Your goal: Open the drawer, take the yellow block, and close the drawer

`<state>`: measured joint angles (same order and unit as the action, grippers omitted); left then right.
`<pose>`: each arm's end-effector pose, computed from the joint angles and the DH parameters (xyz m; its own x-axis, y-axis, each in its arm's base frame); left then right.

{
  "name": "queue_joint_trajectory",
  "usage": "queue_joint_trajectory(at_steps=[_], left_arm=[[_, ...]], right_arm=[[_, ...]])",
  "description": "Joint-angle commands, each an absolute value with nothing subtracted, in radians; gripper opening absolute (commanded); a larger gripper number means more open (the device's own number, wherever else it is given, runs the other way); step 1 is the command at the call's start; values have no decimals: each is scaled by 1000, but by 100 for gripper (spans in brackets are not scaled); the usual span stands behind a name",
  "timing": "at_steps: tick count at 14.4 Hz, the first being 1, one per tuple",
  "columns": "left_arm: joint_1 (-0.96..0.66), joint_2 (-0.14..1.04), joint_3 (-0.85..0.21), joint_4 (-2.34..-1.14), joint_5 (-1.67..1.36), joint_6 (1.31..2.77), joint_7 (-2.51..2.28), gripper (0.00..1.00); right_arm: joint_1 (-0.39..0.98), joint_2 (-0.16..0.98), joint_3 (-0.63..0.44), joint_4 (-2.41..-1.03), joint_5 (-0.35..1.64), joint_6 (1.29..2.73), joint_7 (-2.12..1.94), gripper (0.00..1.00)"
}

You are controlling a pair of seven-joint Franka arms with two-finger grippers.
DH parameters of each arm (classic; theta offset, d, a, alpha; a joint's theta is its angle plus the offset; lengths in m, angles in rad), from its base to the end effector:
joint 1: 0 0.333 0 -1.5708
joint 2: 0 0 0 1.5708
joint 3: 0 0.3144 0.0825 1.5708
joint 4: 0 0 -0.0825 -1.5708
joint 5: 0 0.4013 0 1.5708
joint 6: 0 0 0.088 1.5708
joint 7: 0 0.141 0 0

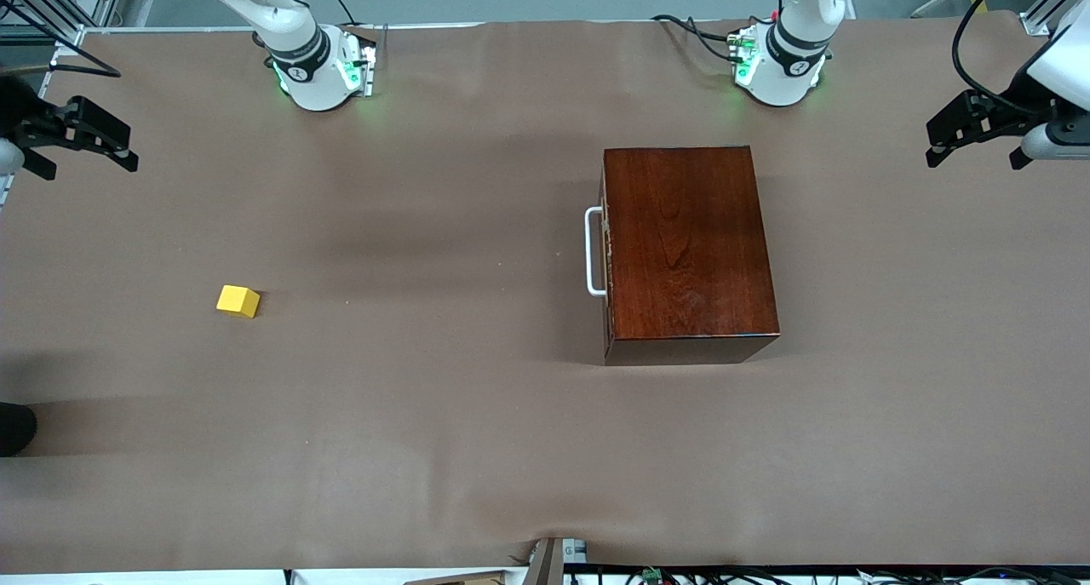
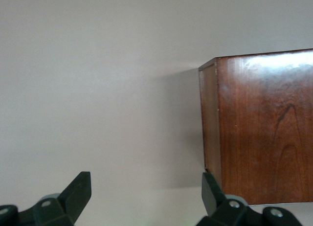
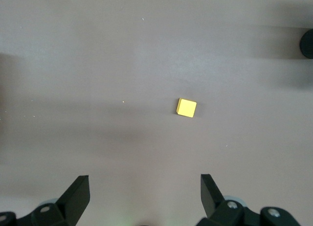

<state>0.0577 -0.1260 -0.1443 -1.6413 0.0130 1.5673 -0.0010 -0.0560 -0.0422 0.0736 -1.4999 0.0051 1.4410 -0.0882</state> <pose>0.5318 -0.0490 0.6230 0.9951 -0.0851 0.0507 -0.0836 -0.9960 -0.0310 0.5441 0.0113 0.6353 0.9942 0.1061 -0.0166 0.1061 -0.9943 -0.0034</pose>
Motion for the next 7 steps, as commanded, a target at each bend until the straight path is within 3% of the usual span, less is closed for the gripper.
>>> queue_joint_trajectory(at_steps=[1, 7], left_arm=[[-3, -109, -84, -1611, 6, 1559, 15, 100], [9, -95, -91, -1611, -3, 1517, 17, 100]], right_arm=[[-57, -35, 72, -1483, 21, 1428, -75, 100], [-60, -35, 72, -1485, 23, 1428, -75, 100]])
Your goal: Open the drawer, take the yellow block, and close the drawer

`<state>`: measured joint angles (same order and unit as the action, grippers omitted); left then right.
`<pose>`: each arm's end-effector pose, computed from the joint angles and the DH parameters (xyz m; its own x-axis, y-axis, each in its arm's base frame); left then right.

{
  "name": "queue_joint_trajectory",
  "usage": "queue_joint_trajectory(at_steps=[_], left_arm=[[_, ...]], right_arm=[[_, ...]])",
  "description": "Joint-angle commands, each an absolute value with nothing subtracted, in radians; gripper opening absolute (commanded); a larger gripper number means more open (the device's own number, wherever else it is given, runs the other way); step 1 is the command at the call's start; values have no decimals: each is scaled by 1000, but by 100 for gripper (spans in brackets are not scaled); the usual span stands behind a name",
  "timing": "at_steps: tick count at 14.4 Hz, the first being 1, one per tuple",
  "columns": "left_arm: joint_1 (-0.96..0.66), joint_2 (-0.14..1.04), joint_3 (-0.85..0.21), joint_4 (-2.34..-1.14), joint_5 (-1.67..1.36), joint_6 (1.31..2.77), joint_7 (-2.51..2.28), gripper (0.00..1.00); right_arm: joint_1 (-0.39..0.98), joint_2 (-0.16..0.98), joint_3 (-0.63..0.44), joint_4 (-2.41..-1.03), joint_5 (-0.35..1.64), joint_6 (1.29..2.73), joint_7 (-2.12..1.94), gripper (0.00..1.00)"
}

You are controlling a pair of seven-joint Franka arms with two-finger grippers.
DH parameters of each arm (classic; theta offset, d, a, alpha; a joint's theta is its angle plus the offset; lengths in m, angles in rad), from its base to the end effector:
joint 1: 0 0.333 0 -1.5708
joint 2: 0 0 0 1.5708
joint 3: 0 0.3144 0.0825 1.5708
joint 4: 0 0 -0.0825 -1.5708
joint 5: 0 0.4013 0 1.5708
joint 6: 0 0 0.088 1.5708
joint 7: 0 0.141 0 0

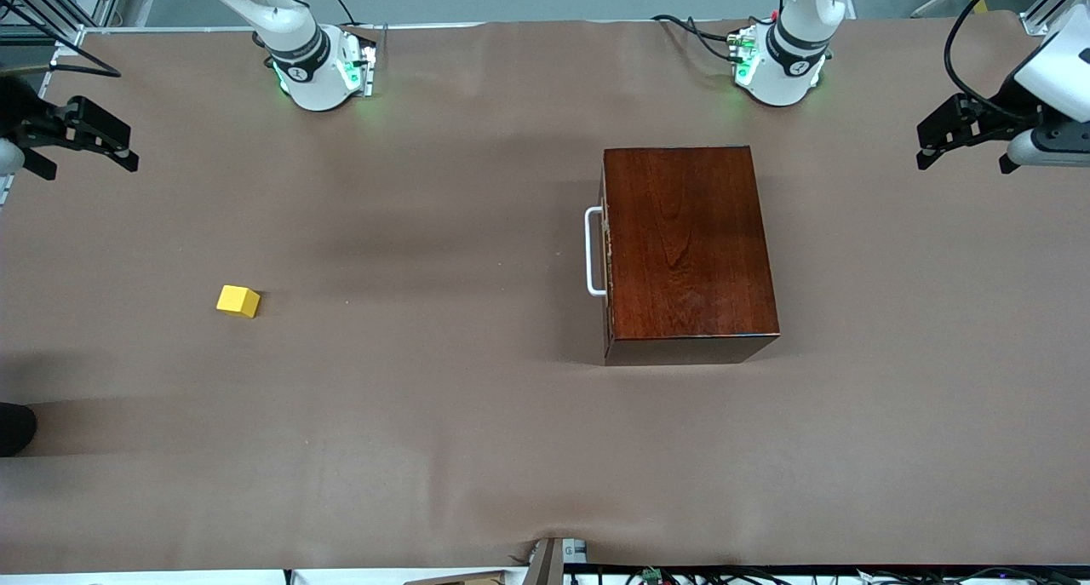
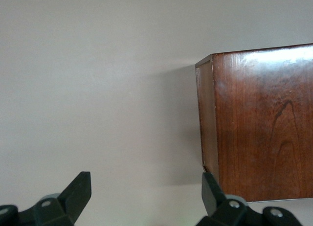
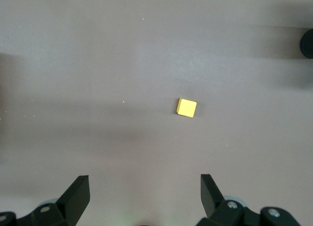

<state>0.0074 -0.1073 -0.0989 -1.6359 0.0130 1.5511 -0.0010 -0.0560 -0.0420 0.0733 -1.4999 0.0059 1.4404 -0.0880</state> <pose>0.5348 -0.0499 0.6145 0.9957 -0.0898 0.0220 -0.0892 -0.9957 -0.0235 0.5441 0.0112 0.6352 0.9942 0.1057 -0.0173 0.1057 -0.9944 -0.0043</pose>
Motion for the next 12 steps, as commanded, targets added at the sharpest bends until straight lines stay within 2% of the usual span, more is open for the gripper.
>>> queue_joint_trajectory(at_steps=[1, 12], left_arm=[[12, -95, -89, -1611, -5, 1513, 15, 100], [18, -97, -77, -1605, 6, 1474, 8, 100]], right_arm=[[-60, -35, 72, -1485, 23, 1427, -75, 100], [-61, -35, 71, -1486, 23, 1424, -75, 100]])
